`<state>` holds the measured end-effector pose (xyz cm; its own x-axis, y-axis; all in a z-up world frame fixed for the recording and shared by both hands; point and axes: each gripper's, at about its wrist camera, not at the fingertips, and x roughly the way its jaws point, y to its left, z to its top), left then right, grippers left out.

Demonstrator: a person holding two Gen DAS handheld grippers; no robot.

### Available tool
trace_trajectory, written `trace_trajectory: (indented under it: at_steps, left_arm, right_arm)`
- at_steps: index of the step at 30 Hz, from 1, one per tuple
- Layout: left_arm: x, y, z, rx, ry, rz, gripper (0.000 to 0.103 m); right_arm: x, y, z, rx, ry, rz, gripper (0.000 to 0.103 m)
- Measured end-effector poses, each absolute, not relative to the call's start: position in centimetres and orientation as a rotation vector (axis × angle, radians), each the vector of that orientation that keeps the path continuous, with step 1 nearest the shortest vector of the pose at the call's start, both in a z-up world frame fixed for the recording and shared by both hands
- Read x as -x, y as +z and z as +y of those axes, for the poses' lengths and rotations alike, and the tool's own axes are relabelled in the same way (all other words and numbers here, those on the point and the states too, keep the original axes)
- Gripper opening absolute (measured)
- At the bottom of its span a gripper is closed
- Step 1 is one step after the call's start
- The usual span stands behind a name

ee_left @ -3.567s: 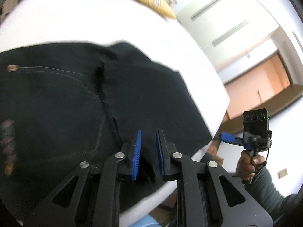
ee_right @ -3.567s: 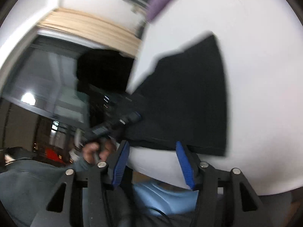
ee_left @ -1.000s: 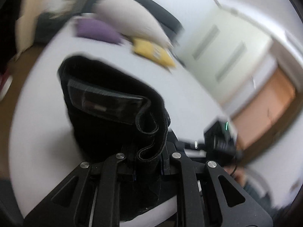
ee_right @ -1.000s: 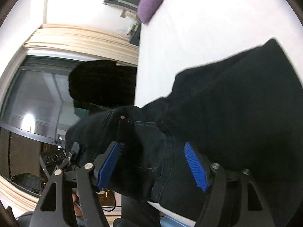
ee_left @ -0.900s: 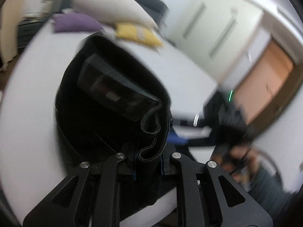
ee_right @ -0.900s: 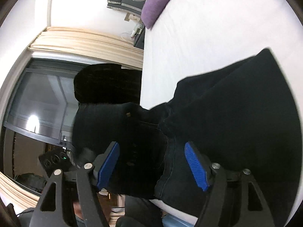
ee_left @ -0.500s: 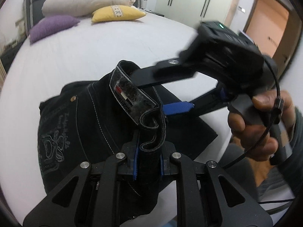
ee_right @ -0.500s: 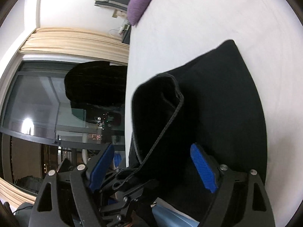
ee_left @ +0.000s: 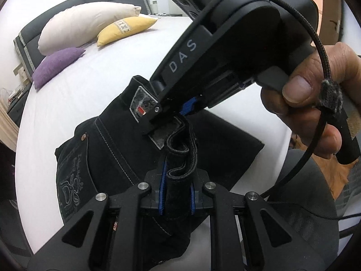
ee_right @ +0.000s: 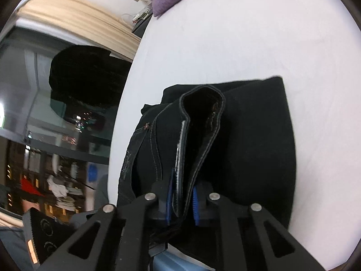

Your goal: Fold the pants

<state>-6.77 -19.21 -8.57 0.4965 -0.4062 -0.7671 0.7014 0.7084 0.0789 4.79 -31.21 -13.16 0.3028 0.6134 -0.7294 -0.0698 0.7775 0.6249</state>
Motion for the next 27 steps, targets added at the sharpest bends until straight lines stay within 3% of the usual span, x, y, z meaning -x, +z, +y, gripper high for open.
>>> trace_trajectory:
  at_steps: [7, 20, 26, 27]
  left_arm:
    - [6.7, -8.3, -22.6, -0.438, -0.711, 0.784, 0.014]
    - [6.4, -11.1, -26.0, -0.51, -0.721, 0.806, 0.015]
    - [7.2, -11.3, -25.1, -0.475, -0.756, 0.812, 0.028]
    - [7.2, -10.7, -24.6, -0.446, -0.786, 0.825, 0.038]
  right_arm:
    - [-5.1, -12.6, -33.6, -0.506, 0.508, 1.18, 0.015]
    - [-5.3, -16.7, -38.1, -0.607, 0.47, 1.213, 0.015]
    - [-4.6, -19.2, -39.0, -0.715, 0.513, 1.178, 0.016]
    - [-4.3, -19.2, -39.1, -0.73, 0.519, 1.166, 0.017]
